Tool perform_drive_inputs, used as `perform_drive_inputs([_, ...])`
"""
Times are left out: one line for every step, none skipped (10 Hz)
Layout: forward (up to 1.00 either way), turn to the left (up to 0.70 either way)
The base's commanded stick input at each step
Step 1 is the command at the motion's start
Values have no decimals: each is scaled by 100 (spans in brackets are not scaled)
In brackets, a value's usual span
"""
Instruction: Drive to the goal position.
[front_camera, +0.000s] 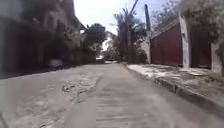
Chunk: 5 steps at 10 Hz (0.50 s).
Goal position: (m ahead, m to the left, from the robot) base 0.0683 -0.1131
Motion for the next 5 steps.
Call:
perform_drive_inputs([5, 0])
perform_drive_inputs([5, 0])
perform_drive_inputs([5, 0])
perform_drive_inputs([5, 0])
perform_drive_inputs([5, 0])
